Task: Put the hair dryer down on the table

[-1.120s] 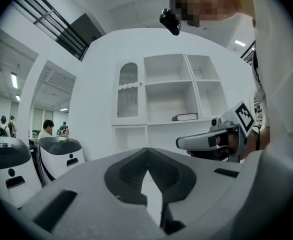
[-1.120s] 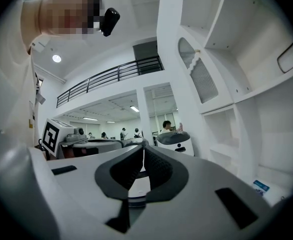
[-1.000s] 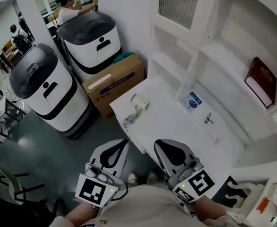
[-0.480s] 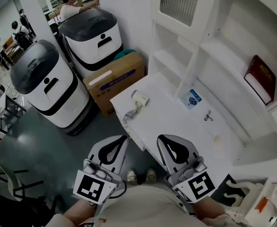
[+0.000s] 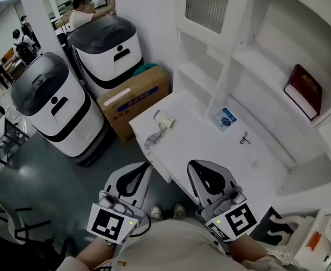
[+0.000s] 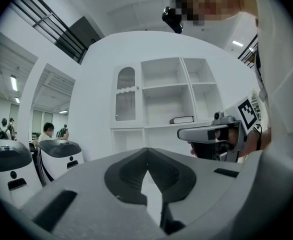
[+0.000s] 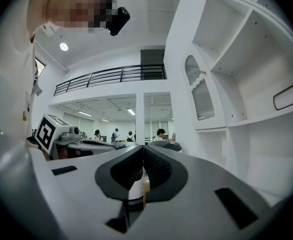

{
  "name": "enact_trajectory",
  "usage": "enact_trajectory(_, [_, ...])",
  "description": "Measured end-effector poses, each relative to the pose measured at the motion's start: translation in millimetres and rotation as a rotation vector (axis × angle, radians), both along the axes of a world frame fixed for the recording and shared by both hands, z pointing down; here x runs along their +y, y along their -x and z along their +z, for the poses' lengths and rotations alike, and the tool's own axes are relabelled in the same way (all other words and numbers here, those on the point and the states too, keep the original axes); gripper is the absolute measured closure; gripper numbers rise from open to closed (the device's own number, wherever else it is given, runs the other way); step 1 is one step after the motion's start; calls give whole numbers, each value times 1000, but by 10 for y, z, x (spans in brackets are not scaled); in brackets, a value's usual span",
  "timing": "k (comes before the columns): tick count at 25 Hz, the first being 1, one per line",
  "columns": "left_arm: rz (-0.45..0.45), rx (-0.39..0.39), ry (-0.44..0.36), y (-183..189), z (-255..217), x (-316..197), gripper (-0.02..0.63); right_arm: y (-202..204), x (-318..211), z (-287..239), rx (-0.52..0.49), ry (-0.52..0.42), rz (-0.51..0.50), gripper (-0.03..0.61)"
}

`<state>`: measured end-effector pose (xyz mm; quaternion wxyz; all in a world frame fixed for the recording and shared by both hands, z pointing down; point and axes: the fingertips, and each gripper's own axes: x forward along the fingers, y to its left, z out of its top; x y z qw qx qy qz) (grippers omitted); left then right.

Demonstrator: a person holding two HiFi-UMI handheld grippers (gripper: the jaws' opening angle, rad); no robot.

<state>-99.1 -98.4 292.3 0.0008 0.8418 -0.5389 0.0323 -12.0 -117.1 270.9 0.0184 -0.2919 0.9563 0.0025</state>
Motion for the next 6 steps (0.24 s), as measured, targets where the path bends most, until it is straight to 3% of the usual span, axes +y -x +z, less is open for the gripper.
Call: enact_trajectory(6, [-2,-35,-54,41,1,-37,600,-57,-15,-20,-31,4,32,558])
